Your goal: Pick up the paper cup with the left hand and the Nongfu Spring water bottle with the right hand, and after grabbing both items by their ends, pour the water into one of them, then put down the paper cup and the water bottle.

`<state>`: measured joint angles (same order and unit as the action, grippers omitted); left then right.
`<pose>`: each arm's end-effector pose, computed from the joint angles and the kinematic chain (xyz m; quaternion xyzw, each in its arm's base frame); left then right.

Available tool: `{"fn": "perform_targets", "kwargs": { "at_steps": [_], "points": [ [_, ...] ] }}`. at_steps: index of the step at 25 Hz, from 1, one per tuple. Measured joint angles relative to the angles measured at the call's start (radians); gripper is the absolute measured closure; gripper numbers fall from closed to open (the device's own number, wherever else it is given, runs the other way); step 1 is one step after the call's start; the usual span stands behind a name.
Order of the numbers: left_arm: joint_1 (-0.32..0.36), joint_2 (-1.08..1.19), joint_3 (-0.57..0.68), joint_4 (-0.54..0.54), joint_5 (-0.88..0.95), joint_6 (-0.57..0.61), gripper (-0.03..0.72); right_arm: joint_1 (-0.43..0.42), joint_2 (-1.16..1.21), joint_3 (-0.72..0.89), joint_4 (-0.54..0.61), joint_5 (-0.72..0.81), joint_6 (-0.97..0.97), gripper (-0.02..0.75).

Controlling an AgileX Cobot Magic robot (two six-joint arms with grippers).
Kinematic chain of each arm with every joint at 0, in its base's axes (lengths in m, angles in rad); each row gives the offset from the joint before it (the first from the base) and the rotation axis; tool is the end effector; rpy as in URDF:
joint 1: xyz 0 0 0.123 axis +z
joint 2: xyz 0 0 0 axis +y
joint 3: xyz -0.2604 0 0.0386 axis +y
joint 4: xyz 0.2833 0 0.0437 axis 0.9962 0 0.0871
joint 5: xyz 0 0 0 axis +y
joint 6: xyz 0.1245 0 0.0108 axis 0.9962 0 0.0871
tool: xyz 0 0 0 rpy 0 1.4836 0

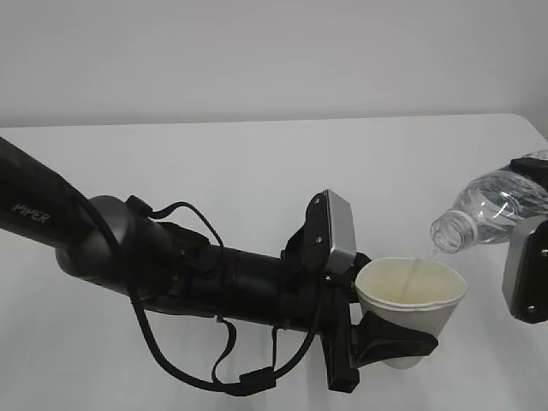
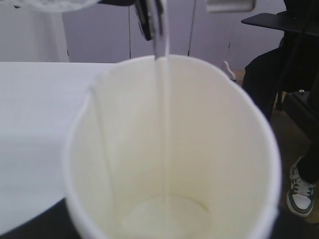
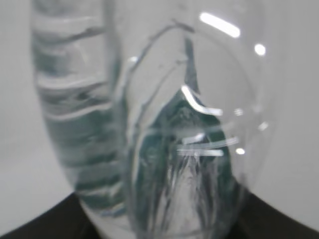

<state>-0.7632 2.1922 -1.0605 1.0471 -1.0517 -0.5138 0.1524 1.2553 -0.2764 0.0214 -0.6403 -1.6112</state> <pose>0.2393 -0.3589 0.0480 0.5550 0.5454 -0.4705 0.4161 0.2683 0.0396 0.1406 -0.6031 0.5106 -0.4083 0.4571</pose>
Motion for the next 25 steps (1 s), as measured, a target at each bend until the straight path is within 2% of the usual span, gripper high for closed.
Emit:
{"fn": "perform_targets", "kwargs": {
  "at_steps": [25],
  "points": [
    [0.0,0.0,0.0,-0.002,0.0,0.0,0.3,0.0,0.0,0.0,-0.028,-0.004,-0.01,0.382]
  ]
}}
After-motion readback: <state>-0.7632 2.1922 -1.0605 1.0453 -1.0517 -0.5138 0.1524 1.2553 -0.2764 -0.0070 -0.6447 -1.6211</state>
